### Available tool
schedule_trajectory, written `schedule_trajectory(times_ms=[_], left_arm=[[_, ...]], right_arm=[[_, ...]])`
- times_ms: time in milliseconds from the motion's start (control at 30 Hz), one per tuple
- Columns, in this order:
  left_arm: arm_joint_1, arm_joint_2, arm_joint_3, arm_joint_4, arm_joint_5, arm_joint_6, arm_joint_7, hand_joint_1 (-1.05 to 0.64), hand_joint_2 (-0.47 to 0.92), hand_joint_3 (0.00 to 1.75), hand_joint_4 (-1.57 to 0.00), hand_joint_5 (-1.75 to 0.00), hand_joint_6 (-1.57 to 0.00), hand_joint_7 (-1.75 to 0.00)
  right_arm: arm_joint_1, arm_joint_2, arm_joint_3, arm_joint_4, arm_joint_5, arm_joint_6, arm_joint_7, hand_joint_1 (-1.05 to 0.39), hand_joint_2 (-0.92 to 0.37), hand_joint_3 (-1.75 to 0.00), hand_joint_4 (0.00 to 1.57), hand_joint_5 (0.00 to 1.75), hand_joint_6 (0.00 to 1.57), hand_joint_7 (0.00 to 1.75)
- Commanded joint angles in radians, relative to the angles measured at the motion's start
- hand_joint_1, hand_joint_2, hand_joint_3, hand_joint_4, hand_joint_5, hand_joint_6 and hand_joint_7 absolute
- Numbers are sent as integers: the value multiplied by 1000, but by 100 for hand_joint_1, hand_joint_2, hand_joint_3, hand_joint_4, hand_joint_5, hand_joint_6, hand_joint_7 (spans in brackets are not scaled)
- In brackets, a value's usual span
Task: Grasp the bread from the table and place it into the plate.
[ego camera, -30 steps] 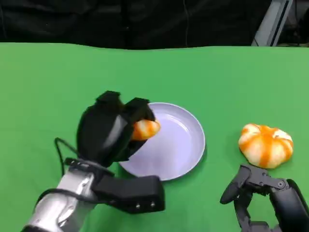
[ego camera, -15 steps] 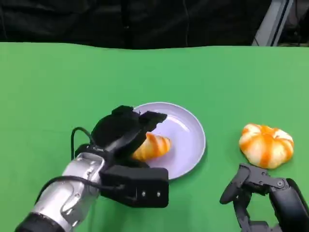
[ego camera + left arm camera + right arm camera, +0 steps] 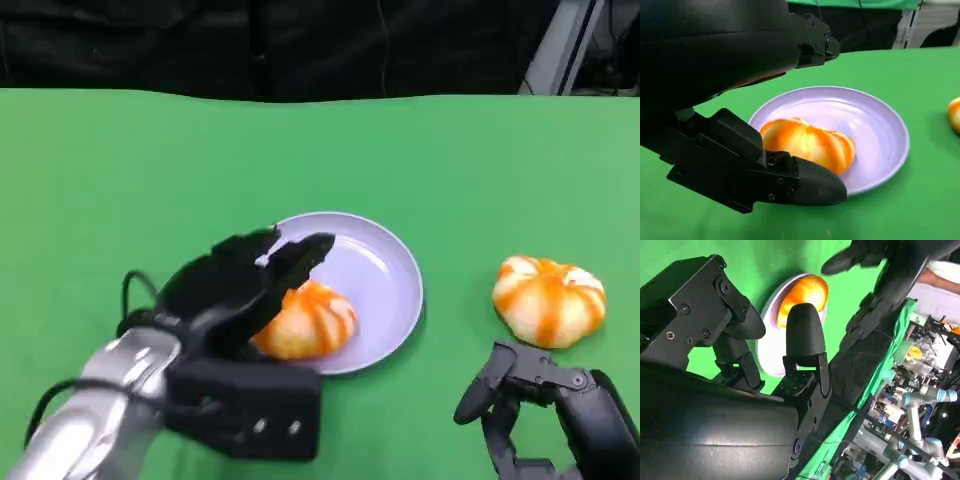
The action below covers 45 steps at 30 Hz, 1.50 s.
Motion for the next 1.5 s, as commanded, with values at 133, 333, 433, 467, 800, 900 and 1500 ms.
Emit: schedule_trajectory(times_ms=[133,333,433,467,800,900,1500], left_arm=[[166,38,153,-100,-183,-149,65,-84,92,43,-9,-5,-5,-2],[312,9,263,-137,-292,-281,162,-54,92,22,-32,-19,-24,-9],[354,-7,304,-115,-320,-384,227,-40,92,14,-48,-29,-40,-13],[371,-18,318,-104,-333,-418,249,-33,92,10,-55,-34,-49,-14],[522,-166,398,44,-577,-670,331,0,74,66,-75,-119,-100,-55],[553,-185,393,43,-650,-688,289,8,65,95,-71,-139,-82,-100],[540,-262,449,91,-746,-705,196,15,51,118,-77,-174,-74,-150]], right_arm=[[11,-4,-2,-32,-8,20,-4,10,-31,-143,84,161,80,135],[3,-8,-2,-17,0,4,1,10,-33,-143,84,162,80,134],[4,-3,0,-19,-5,8,-3,10,-33,-143,85,163,80,135],[5,-2,1,-23,-7,12,-4,10,-32,-143,85,163,81,135],[11,-17,-9,-32,4,1,8,10,-32,-144,85,163,80,135],[13,-21,-14,-34,5,6,10,9,-33,-143,84,163,79,134],[17,-29,-27,-15,16,-10,0,10,-34,-140,83,159,80,133]])
